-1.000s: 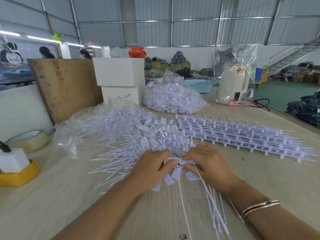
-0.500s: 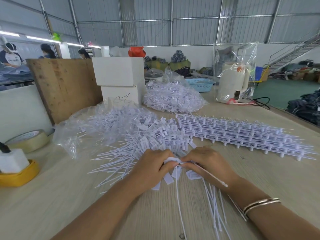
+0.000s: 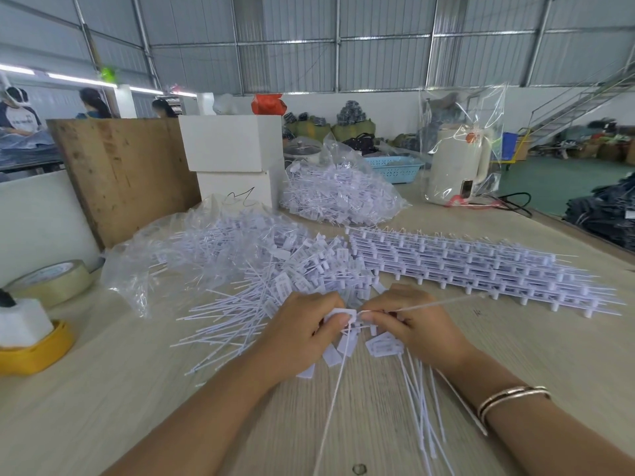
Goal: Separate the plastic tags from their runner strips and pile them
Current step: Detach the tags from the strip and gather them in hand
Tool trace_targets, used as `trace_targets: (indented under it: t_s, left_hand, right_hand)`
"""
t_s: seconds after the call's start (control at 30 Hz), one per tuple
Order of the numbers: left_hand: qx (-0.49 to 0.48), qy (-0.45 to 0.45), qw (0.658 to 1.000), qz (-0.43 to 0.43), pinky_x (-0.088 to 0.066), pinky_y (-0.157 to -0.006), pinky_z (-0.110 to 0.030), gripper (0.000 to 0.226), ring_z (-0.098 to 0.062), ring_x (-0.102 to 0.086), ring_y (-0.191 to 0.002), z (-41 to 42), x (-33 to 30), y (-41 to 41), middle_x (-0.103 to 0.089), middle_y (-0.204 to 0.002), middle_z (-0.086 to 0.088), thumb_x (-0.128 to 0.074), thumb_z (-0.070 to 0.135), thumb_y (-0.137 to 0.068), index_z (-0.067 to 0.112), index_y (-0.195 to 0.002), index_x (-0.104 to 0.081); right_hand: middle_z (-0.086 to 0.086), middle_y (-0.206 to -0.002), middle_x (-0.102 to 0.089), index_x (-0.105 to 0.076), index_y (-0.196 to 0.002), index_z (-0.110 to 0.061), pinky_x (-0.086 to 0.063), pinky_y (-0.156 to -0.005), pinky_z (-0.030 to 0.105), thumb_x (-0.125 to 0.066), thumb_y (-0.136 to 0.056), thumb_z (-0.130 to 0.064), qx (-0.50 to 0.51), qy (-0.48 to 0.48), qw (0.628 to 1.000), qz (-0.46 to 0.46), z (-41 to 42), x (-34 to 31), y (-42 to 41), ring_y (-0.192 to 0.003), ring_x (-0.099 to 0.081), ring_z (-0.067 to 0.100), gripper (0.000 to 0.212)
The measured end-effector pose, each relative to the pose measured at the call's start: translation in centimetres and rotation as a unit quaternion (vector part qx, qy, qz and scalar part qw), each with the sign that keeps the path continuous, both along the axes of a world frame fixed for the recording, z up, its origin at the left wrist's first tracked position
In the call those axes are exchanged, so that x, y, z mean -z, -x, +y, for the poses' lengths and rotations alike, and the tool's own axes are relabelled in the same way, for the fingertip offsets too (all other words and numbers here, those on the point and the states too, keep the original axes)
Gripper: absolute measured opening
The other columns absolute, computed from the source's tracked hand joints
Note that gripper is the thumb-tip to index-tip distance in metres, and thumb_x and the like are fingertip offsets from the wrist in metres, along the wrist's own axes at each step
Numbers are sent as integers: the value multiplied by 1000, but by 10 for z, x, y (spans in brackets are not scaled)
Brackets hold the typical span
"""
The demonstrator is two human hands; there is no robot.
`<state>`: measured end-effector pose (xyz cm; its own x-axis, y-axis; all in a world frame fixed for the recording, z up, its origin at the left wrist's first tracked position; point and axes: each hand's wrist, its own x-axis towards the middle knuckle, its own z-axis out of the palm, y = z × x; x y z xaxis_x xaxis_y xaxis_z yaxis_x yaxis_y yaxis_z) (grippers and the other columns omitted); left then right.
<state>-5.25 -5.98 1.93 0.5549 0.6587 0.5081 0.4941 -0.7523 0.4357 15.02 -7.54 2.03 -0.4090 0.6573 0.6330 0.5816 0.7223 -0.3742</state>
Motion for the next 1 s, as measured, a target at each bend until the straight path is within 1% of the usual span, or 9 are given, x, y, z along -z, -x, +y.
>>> trace_targets:
  t_s: [0.1,0.2,0.27,0.37,0.5,0.63,0.83,0.93,1.0]
  left_hand:
    - [22,8,1000,-11,-35,-57,-35,27,-16,-43,-54,-4,-4,5,-48,-58,-3,-45,31,-92,15,-72,-52]
    - [31,38,998,-38,-32,-56,-24,21,-13,-43,-55,-6,-11,20,-48,-60,-2,-47,32,-92,31,-71,-48]
    - [-1,38,998,-45,-29,-55,-20,23,-18,-43,-58,-2,-12,27,-50,-62,-7,-47,35,-90,23,-71,-53]
    - [-47,-11,999,22,-27,-59,-15,30,-13,-39,-52,5,-6,27,-40,-54,6,-48,33,-91,10,-72,-54]
    - [-102,-72,991,51,-33,-76,-25,15,-4,-44,-59,9,-1,27,-47,-61,11,-52,31,-94,21,-84,-58]
    - [-109,-79,990,51,-31,-82,-27,17,-2,-44,-69,9,1,19,-50,-73,19,-51,39,-93,27,-101,-61]
    - [-111,-113,985,66,-25,-79,-24,29,1,-37,-68,4,4,5,-32,-64,27,-62,37,-88,25,-114,-60]
    - [-142,-115,981,68,-22,-78,-21,38,-7,-51,-73,5,2,4,-48,-70,18,-59,46,-87,26,-119,-57]
    - [-154,-105,980,65,-23,-80,-23,44,-11,-58,-87,5,1,5,-61,-88,12,-57,50,-87,26,-124,-53]
  right_hand:
    - [-7,-74,-69,-73,-81,-26,-45,-61,13,-56,-86,-32,25,20,997,65,-3,-4,-1,-69,-61,5,19]
    - [-16,-72,-65,-63,-71,-40,-42,-64,5,-57,-84,-27,125,-20,968,219,-5,-16,-32,-71,-60,-4,19]
    - [-22,-75,-64,-61,-77,-46,-41,-65,6,-59,-84,-25,130,-27,976,173,-12,-20,-40,-74,-59,-3,22]
    - [-24,-78,-62,-62,-91,-53,-42,-65,8,-58,-87,-21,82,46,995,47,-13,-13,-21,-75,-58,-4,33]
    - [5,-86,-54,-68,-113,-14,-36,-67,22,-59,-88,-1,72,14,993,-94,1,-7,-13,-75,-52,18,30]
    - [3,-86,-44,-66,-116,-9,-36,-64,32,-57,-84,11,90,19,986,-140,0,-7,-19,-76,-46,21,39]
    - [6,-80,-46,-66,-117,-12,-25,-64,30,-56,-55,28,137,-27,971,-192,5,-4,-7,-74,-40,16,74]
    - [1,-96,-46,-55,-130,-27,-17,-70,29,-54,-67,18,187,-15,958,-216,8,-5,-5,-91,-48,22,77]
    - [-3,-116,-44,-40,-139,-35,-21,-80,27,-53,-79,3,235,5,939,-250,7,-4,-6,-110,-41,18,72]
